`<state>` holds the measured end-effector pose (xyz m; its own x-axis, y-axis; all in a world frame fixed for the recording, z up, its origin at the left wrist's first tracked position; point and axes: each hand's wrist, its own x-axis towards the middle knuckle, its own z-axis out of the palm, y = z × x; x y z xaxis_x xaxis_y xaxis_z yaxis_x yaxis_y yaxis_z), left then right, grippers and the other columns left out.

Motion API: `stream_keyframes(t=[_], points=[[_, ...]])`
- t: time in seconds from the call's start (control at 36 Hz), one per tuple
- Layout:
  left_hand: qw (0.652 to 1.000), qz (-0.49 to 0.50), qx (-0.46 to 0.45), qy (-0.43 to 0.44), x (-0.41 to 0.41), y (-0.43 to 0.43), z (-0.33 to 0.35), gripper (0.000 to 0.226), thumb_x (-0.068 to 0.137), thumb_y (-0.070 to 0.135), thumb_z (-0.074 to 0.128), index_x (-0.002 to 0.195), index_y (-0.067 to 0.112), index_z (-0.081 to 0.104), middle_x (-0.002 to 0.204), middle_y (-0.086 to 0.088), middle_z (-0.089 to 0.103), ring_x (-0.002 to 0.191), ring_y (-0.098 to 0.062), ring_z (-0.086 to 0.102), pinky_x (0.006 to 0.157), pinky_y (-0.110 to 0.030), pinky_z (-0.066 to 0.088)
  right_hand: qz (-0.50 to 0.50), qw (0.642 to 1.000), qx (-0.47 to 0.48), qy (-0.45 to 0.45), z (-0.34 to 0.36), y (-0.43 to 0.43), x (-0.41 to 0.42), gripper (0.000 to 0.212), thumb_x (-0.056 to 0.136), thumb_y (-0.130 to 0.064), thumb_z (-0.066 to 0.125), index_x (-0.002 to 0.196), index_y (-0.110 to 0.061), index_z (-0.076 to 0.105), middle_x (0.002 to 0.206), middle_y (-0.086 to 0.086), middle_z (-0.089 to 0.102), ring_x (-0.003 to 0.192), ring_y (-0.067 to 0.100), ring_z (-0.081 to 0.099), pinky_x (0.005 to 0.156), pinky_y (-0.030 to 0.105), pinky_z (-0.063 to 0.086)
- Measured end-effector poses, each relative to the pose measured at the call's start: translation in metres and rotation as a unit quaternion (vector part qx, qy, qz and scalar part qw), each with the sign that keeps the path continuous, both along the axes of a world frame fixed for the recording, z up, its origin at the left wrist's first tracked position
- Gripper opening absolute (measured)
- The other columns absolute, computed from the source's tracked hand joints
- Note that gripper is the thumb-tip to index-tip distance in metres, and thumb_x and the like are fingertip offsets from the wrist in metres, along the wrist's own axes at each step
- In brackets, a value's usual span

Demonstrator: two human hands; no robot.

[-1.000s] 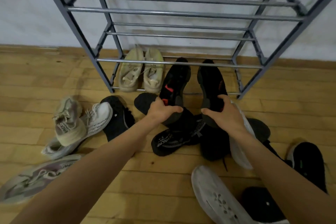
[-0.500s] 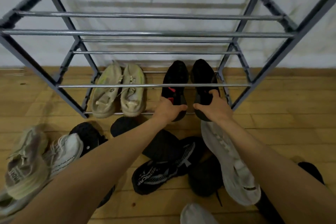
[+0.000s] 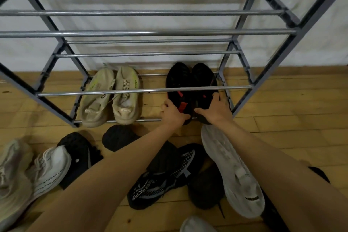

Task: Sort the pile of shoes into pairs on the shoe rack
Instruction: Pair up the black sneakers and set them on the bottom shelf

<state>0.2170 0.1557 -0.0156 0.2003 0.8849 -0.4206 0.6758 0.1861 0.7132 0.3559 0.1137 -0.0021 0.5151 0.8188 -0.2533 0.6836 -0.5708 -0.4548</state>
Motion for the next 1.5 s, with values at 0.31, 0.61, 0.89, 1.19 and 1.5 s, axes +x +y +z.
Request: stream_keyframes(t=[0.31,0.61,0.89,1.19,1.5], points=[[0.996,-0.011,0.056,-0.071,-0.006,-0.019,-0.009,0.09,0.08,0.006,0.07,0.15,0.011,0.012,0.15,-0.014,0.027,0.137,-0.03,0.032,0.113,-0.039,0.032,0.01,0.998,0.049,0.029,-0.008,-0.022,-0.003,0.073,0.086,-0.034,0.065,0.144,-0.011,0.026,0.149,0.016,0.025,0.136,0.034,0.028,0.103,0.039,0.036],[0.996,-0.075,0.015,-0.039,-0.02,-0.023,0.02,0.07,0.086,0.007,0.064,0.145,0.004,0.025,0.148,-0.017,0.029,0.132,-0.029,0.039,0.107,-0.031,0.034,0.046,0.998,-0.033,-0.021,0.005,-0.036,-0.016,0.077,0.094,-0.029,0.052,0.152,-0.014,0.003,0.159,0.015,-0.006,0.146,0.035,0.006,0.116,0.045,0.022],[0.989,-0.135,0.051,0.042,-0.097,-0.069,0.041,0.042,0.091,0.011,0.058,0.131,0.0,0.049,0.137,-0.017,0.048,0.129,-0.028,0.043,0.102,-0.029,0.037,0.185,0.978,0.024,-0.089,0.027,-0.075,-0.089,0.062,0.093,-0.027,0.054,0.146,-0.011,0.026,0.154,0.014,0.019,0.143,0.032,0.016,0.116,0.04,0.02],[0.985,-0.048,0.125,0.11,-0.234,-0.113,0.048,0.037,0.091,0.013,0.054,0.128,0.007,0.054,0.136,-0.011,0.047,0.127,-0.026,0.043,0.106,-0.034,0.036,0.376,0.923,0.041,-0.071,0.043,-0.093,-0.214,0.05,0.091,-0.027,0.056,0.136,-0.011,0.04,0.145,0.011,0.03,0.132,0.029,0.034,0.105,0.037,0.034],[0.968,0.056,0.148,0.196,-0.33,-0.14,0.026,0.042,0.091,0.016,0.053,0.132,0.014,0.047,0.143,-0.01,0.034,0.137,-0.031,0.027,0.11,-0.041,0.03,0.453,0.889,-0.048,-0.045,0.032,-0.077,-0.304,0.055,0.092,-0.03,0.055,0.139,-0.012,0.034,0.145,0.009,0.027,0.132,0.03,0.032,0.105,0.042,0.039]])
